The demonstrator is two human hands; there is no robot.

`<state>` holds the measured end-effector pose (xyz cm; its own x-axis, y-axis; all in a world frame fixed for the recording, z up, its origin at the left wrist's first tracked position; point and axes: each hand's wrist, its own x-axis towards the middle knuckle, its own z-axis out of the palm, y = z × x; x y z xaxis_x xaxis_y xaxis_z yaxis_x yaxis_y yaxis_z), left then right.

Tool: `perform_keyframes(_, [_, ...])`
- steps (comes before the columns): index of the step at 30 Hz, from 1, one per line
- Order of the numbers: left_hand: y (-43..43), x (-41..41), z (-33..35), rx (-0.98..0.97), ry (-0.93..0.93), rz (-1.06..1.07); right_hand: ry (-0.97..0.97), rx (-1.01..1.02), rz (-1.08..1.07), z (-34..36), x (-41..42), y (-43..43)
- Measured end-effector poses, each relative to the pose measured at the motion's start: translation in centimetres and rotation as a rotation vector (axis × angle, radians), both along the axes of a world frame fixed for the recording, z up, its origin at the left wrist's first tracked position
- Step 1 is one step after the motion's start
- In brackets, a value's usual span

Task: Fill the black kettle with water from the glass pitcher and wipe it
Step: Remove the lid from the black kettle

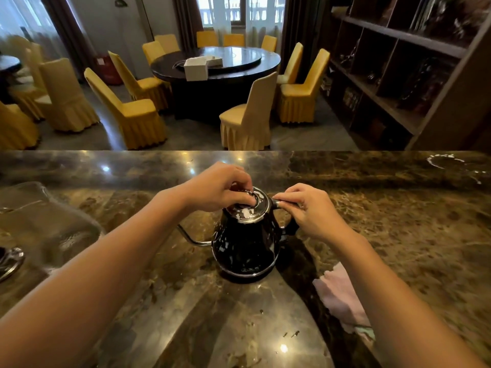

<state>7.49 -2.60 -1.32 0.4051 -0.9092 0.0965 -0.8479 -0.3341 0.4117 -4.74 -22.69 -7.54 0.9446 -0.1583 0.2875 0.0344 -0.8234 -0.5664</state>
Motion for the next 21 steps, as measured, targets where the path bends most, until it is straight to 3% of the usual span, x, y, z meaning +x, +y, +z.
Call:
perform_keyframes(18, [0.9,-1.7,-3.1,-0.37,0.059,0.228,0.007,0.017,-0.008,0.5,-0.2,0.8])
perform_keyframes(21, [1.2,-1.7,-2.9,-0.5,0.145,0.301,0.012,0.031,-0.016,0.6,-0.3,0.7])
